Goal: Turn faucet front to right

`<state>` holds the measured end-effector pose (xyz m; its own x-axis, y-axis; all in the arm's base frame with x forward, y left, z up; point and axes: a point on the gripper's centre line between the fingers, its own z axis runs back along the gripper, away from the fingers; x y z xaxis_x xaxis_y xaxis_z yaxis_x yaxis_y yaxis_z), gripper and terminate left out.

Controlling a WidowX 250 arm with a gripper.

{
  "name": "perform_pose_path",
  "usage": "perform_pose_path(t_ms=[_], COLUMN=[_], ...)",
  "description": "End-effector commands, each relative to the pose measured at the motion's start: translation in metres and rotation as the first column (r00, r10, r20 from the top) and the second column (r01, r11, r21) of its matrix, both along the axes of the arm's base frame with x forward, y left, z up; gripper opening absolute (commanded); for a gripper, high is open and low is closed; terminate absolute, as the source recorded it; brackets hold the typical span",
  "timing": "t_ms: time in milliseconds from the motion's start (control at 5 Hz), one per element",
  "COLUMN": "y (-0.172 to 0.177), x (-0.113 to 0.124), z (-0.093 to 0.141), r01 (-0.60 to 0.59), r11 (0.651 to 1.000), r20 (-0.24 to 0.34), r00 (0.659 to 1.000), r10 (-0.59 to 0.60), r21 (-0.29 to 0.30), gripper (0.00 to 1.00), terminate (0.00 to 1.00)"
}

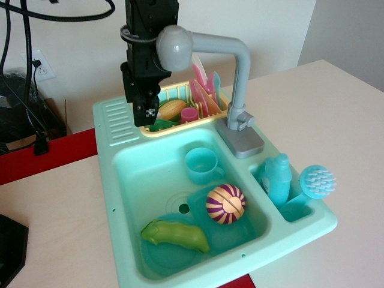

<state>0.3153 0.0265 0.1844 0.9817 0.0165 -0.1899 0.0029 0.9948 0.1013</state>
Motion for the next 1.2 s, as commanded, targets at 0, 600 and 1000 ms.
perform_pose_path(t_ms=[0, 600, 1000], y=[0.005, -0.007, 0.0], x=[-0.014, -0.072, -0.08], z=[0.04, 0.051, 0.054], r01=[0.0, 0.034, 0.033], r11=[0.999, 0.998, 0.999], r20=[0.119, 0.113, 0.114], r00=[0.993, 0.993, 0.993], r10=[0.004, -0.029, -0.028], r21=[-0.033, -0.043, -0.038], gripper=[1.0, 1.0, 1.0], terminate=[0.0, 0.0, 1.0])
